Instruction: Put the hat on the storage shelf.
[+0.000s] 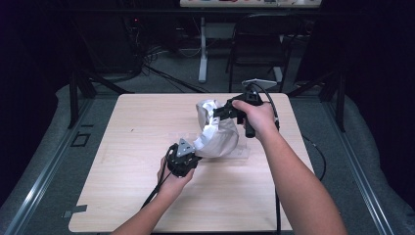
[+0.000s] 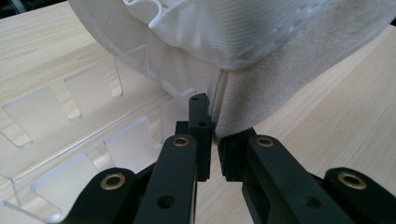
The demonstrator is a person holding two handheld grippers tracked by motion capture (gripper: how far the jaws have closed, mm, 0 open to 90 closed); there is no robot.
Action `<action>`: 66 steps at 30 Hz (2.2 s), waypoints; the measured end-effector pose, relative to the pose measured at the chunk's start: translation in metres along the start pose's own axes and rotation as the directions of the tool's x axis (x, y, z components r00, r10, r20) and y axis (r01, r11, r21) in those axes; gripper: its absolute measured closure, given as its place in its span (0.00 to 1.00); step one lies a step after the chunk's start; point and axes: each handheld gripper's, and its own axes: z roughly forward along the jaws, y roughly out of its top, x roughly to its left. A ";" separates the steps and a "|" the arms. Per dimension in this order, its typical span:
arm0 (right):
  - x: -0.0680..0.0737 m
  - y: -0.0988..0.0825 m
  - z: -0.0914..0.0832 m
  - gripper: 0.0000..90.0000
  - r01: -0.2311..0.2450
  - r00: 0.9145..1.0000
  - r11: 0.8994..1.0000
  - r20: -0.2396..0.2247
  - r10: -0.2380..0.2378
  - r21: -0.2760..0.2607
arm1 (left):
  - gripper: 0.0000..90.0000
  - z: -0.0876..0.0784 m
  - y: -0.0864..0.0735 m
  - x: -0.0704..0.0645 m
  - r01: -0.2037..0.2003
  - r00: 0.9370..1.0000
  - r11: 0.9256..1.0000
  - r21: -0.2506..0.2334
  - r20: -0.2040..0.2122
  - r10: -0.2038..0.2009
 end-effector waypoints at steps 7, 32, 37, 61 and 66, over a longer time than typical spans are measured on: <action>-0.002 0.000 -0.006 0.85 0.008 1.000 1.000 -0.004 -0.008 0.000 | 0.93 0.000 0.000 0.000 0.009 1.000 1.000 -0.003 0.008 -0.009; -0.001 -0.023 -0.043 0.62 0.132 0.990 0.989 0.062 -0.128 -0.065 | 0.54 -0.037 -0.007 0.014 0.061 0.997 0.998 -0.013 0.048 -0.060; -0.008 -0.037 -0.056 0.60 0.165 0.984 0.983 0.087 -0.158 -0.079 | 0.53 -0.054 -0.016 0.027 0.083 0.996 0.996 -0.013 0.032 -0.082; -0.047 -0.082 -0.078 0.57 0.263 0.947 0.959 0.216 -0.237 -0.104 | 0.53 -0.104 -0.081 0.087 0.222 0.967 0.975 -0.023 -0.123 -0.223; -0.056 -0.088 -0.074 0.57 0.283 0.936 0.953 0.245 -0.252 -0.104 | 0.53 -0.101 -0.084 0.088 0.204 0.971 0.979 0.003 -0.132 -0.202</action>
